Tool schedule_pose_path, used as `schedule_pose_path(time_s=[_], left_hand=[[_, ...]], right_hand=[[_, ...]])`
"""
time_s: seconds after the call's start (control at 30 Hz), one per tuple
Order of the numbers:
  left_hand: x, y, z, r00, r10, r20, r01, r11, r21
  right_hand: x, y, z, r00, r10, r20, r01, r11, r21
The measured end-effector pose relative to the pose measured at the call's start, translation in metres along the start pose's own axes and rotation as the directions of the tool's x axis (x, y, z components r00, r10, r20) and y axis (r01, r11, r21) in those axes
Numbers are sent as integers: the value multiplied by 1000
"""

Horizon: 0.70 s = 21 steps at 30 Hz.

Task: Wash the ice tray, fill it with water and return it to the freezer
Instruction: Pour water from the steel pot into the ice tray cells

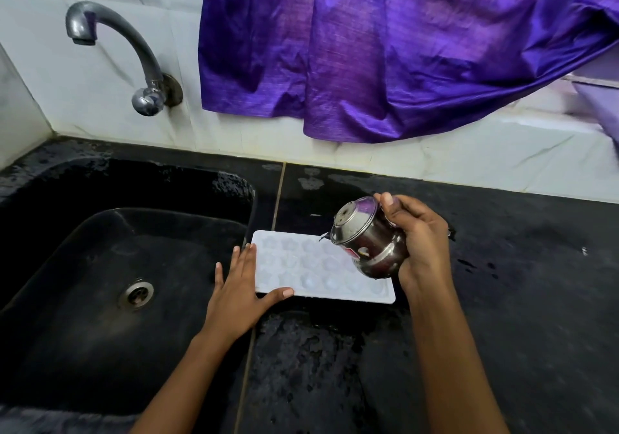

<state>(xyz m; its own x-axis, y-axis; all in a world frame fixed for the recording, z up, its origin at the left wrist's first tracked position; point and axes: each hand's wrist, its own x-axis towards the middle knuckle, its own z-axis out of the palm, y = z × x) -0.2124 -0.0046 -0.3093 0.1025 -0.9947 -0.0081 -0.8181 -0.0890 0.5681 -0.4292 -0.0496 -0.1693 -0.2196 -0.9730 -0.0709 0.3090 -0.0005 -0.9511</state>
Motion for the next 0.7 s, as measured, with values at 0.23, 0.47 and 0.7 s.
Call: schedule_pose_path(time_s=[0.23, 0.47, 0.7], left_hand=[[0, -1, 0, 1000, -1, 0, 1, 1000, 10], [1, -1, 1, 1000, 0, -8, 0, 1000, -2], [1, 0, 1, 1000, -1, -4, 1, 1000, 16]], right_hand=[[0, 1, -2, 1000, 0, 3, 0, 1000, -13], [1, 7, -2, 998, 62, -2, -61, 992, 108], [-2, 12, 6, 995, 100, 23, -103, 982, 160]])
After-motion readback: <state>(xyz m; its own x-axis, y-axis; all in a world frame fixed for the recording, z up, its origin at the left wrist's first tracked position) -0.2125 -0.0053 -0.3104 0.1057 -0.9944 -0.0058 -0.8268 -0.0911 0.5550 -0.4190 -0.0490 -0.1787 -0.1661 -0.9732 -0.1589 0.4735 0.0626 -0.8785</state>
